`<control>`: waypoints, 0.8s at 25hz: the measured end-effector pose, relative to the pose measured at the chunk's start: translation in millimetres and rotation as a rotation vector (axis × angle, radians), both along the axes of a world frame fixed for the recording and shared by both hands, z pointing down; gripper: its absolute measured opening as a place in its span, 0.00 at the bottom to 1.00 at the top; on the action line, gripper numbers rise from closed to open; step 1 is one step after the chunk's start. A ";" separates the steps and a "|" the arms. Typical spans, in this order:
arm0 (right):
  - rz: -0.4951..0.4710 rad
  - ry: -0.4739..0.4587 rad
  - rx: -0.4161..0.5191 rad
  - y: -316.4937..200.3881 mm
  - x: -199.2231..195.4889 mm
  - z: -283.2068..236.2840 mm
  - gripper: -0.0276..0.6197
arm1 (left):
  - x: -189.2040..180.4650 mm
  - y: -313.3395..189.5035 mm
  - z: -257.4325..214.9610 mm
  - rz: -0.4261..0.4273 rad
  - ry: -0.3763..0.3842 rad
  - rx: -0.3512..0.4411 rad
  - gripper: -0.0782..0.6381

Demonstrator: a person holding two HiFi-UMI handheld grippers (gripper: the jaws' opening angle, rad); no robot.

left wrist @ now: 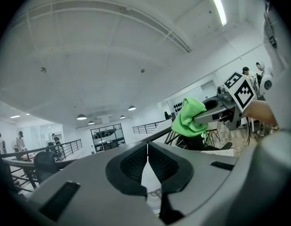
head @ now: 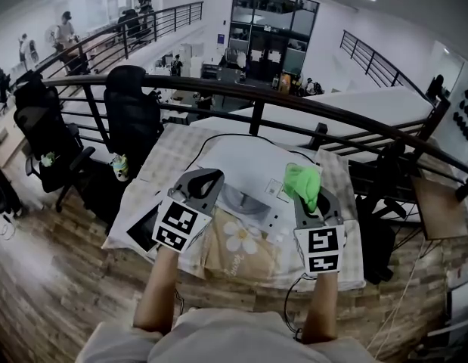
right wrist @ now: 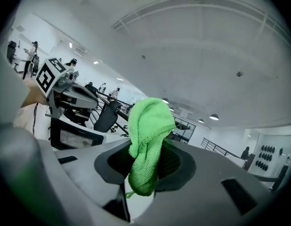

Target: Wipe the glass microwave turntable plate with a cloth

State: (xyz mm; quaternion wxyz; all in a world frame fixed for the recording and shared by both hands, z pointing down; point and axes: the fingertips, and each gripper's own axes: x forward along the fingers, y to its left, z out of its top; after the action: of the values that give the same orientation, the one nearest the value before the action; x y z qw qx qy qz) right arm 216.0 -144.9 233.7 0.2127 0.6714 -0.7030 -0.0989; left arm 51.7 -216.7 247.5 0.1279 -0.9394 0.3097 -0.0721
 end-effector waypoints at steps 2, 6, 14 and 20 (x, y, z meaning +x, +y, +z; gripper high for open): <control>-0.012 0.002 -0.004 -1.4 -1.5 1.5 0.23 | -0.9 0.6 -2.6 -0.002 0.008 0.004 0.14; -0.023 0.003 -0.013 -3.1 -4.7 3.8 0.23 | -2.5 -0.2 -3.3 -0.011 0.008 0.008 0.14; -0.022 -0.009 -0.034 -4.7 -1.4 16.2 0.23 | 0.7 0.9 5.6 -0.009 -0.009 -0.005 0.14; -0.016 -0.014 -0.053 -5.7 0.2 23.7 0.23 | 1.5 0.9 8.8 -0.011 -0.016 -0.013 0.14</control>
State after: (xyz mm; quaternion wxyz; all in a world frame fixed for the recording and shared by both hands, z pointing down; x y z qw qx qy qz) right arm 216.3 -150.5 257.4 0.2246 0.6604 -0.7124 -0.0774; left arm 53.2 -215.7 256.3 0.1237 -0.9380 0.3132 -0.0821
